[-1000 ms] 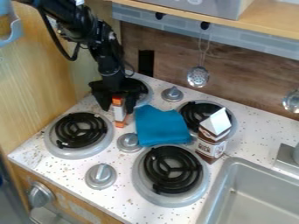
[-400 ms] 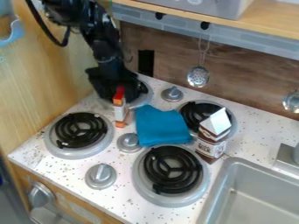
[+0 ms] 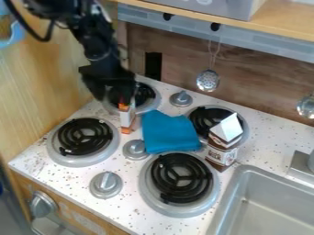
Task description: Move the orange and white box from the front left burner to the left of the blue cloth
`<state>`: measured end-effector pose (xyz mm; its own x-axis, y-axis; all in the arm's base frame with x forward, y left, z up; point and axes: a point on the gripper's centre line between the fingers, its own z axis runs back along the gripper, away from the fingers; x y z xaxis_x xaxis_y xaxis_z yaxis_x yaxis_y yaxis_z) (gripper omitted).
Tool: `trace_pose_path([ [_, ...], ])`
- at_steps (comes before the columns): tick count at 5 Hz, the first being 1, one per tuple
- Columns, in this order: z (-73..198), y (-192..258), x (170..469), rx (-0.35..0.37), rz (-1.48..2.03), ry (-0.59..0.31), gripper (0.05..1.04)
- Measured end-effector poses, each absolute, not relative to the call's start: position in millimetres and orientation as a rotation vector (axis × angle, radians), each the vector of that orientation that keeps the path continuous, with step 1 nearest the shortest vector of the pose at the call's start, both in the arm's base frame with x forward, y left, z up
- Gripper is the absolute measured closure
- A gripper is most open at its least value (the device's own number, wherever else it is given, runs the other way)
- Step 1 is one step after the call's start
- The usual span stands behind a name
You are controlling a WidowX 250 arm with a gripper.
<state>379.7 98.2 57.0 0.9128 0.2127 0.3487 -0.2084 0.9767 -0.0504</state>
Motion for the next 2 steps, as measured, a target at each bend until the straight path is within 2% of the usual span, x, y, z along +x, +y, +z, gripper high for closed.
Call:
trace_pose_path([
  [1,68.0,99.6,361.9,-0.011,0.211,-0.364,0.082],
  [2,69.5,93.9,331.3,0.010,0.179,-0.321,0.082],
])
